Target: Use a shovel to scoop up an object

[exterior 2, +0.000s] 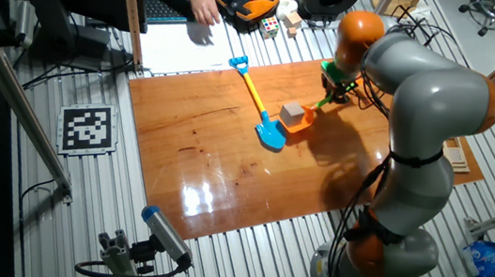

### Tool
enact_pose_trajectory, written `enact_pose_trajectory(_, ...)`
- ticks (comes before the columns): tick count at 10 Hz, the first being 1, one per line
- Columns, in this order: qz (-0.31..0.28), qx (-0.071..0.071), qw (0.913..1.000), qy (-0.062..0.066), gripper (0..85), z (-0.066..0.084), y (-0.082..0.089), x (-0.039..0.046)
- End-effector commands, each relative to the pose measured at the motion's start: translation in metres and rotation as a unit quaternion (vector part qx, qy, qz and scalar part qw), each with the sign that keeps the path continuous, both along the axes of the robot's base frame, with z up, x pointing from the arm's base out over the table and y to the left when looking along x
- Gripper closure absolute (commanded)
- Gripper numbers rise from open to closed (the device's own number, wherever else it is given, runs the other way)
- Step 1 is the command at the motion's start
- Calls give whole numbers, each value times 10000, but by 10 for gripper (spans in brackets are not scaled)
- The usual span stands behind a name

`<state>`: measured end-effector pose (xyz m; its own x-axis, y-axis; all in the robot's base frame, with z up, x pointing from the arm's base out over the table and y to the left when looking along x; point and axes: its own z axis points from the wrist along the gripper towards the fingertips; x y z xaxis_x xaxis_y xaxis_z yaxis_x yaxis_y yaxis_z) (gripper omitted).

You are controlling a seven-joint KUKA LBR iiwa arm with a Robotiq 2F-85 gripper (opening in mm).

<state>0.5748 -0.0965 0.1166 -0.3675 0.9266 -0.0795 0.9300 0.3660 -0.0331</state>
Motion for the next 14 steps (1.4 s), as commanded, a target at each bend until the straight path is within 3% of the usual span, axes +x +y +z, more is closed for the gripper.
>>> enact_pose_trajectory(1,453,74,9989,102,850,20,60,37)
enact_pose_trajectory(4,1278,73,9915,230,850,61,259,130)
enact_pose_trajectory(7,2349,156,9715,274,850,64,341,183)
enact_pose_trajectory(8,2734,174,9613,297,850,22,364,205)
enact_pose_trajectory(10,3766,16,9259,285,850,-64,407,223)
enact_pose_trajectory(14,5275,148,8488,329,850,-144,413,305)
